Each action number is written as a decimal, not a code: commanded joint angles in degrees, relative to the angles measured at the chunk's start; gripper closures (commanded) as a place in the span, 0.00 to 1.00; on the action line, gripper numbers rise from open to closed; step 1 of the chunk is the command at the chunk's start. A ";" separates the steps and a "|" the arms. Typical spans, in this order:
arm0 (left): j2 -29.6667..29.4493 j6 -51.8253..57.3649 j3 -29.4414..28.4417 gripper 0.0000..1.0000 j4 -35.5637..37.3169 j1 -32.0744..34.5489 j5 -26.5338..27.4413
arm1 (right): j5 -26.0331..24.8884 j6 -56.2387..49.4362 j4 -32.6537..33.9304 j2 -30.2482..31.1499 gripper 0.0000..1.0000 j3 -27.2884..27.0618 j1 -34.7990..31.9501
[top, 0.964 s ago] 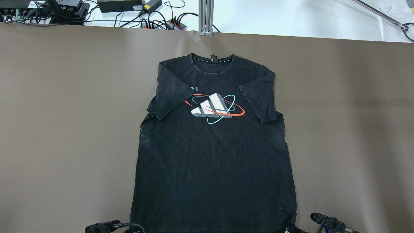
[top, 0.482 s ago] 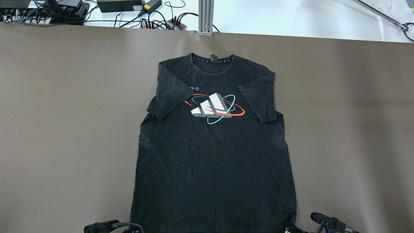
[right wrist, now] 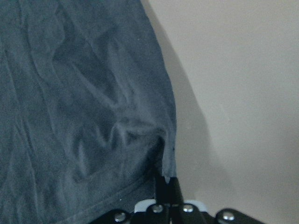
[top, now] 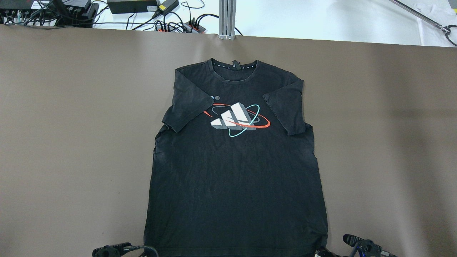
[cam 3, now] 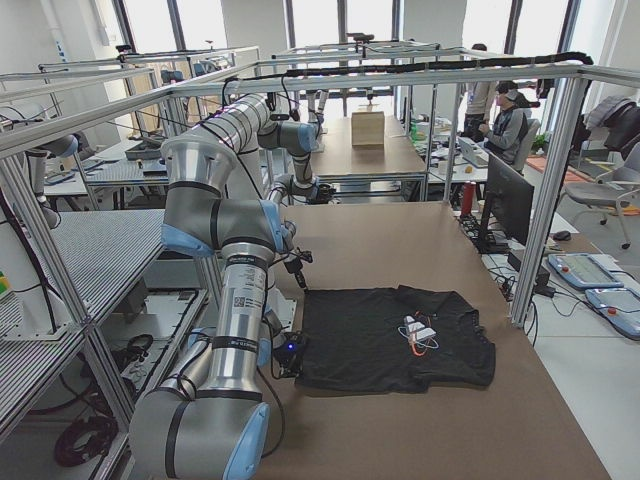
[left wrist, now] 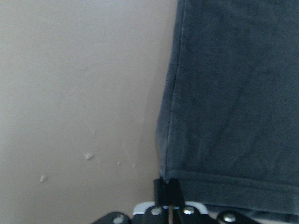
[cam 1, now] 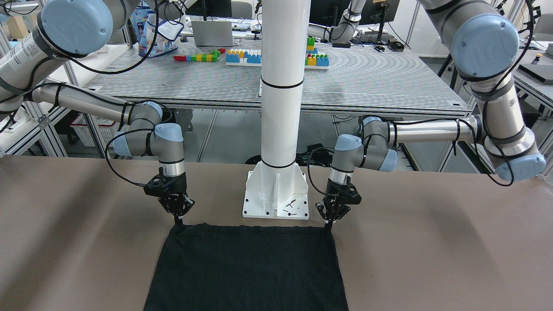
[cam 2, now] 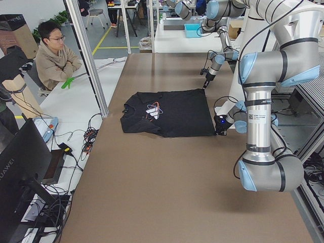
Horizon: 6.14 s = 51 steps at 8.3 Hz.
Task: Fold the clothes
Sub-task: 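Grasp both hem corners with the left and right grippers, then lift the hem with both grippers and fold it toward the collar, then lay the folded hem near the collar and open both grippers, then move the right gripper to the folded bottom corner and grasp it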
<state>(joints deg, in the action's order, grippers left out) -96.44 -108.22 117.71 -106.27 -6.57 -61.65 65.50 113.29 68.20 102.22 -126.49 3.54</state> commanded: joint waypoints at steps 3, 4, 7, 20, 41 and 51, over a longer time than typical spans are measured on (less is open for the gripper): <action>8.10 2.91 10.15 1.00 -0.17 1.37 -4.09 | 0.24 -0.09 0.09 -0.35 1.00 -2.26 -0.02; 8.11 3.45 12.34 1.00 -0.08 2.34 -4.97 | 0.42 -0.09 0.17 -0.26 1.00 -3.23 -0.02; 1.65 9.56 12.46 1.00 -0.08 10.82 -12.84 | 4.08 -0.61 0.18 -0.52 1.00 -7.79 -1.24; -26.25 34.12 -22.42 1.00 0.01 55.34 -45.49 | 33.47 -50.27 21.89 -45.32 1.00 31.18 -55.21; -39.70 33.86 -54.61 0.37 -22.32 57.02 -45.05 | 33.02 -24.45 -16.77 -26.12 0.10 32.53 -43.88; -40.58 33.25 -54.61 0.37 -22.32 56.93 -44.88 | 33.29 -18.19 -17.05 -24.70 0.92 31.92 -40.54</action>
<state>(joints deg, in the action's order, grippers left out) -136.96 -74.96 63.16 -128.58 50.36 -106.55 98.58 94.51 51.15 77.66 -94.54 -37.32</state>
